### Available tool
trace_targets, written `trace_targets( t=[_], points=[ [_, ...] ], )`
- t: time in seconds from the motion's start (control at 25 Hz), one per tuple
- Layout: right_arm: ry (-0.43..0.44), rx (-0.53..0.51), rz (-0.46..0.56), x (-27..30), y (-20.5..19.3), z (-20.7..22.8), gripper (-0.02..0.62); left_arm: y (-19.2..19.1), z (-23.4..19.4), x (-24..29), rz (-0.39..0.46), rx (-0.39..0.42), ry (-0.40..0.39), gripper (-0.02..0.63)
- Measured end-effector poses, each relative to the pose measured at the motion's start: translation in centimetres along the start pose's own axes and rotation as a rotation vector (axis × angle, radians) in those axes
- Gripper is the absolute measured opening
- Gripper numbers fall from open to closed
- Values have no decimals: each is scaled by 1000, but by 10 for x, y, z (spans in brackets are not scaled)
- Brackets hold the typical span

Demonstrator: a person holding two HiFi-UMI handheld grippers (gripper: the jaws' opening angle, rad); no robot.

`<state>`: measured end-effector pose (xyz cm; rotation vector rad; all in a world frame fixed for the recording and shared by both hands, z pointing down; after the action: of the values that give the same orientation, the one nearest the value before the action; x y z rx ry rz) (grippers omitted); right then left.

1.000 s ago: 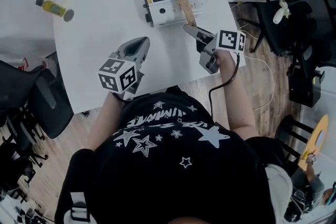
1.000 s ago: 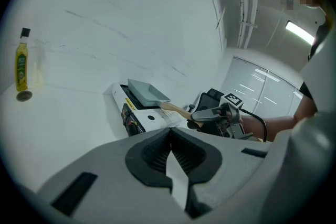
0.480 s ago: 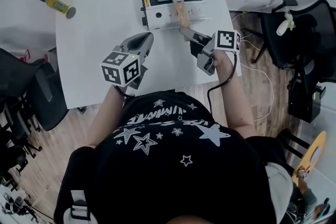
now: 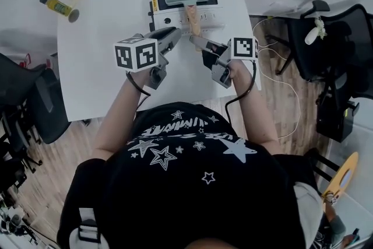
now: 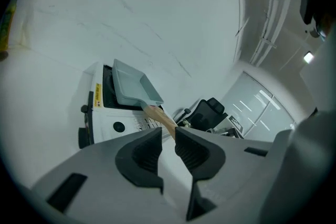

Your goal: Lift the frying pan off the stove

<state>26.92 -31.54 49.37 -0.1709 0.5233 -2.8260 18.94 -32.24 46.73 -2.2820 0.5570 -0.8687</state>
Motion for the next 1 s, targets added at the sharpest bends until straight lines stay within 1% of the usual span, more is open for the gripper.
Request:
trace_targets(
  t=[0.08, 0.12, 0.2, 0.32, 0.44, 0.68, 0.84, 0.92, 1.0],
  points=[
    [10, -6, -8, 1, 0, 0, 118, -3, 3, 11, -41, -57, -44, 110],
    [14, -2, -9, 1, -1, 0, 118, -3, 5, 15, -61, -91, -68, 132],
    [22, 14, -10, 2, -1, -1, 118, -2, 9, 25, -90, -155, -108, 155],
    [53, 4, -23, 4, -1, -4, 118, 3, 11, 39, -117, -243, -152, 197],
    [76, 8, -32, 4, -1, -7, 118, 6, 11, 52, -138, -311, -178, 213],
    [91, 23, -43, 3, -1, -6, 116, 3, 7, 70, -192, -370, -188, 216],
    [106, 36, -52, 6, -3, -7, 114, 2, 5, 81, -194, -406, -193, 216],
    [92, 52, -56, 5, -4, -4, 112, 1, 4, 86, -202, -407, -192, 213],
    [105, 51, -62, 5, -5, -4, 110, -1, 6, 90, -219, -387, -198, 195]
  ],
)
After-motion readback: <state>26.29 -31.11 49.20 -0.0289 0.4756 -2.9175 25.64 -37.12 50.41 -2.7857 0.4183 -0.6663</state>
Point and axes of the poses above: the fingertips, and each gripper's own axes: x forward along the fingers, z to its right, y out of its top, the point moved 2 cm from there along -x, backward along the fingers, and after that the axes turned 7 degrees about y, right-handed, at the moved point
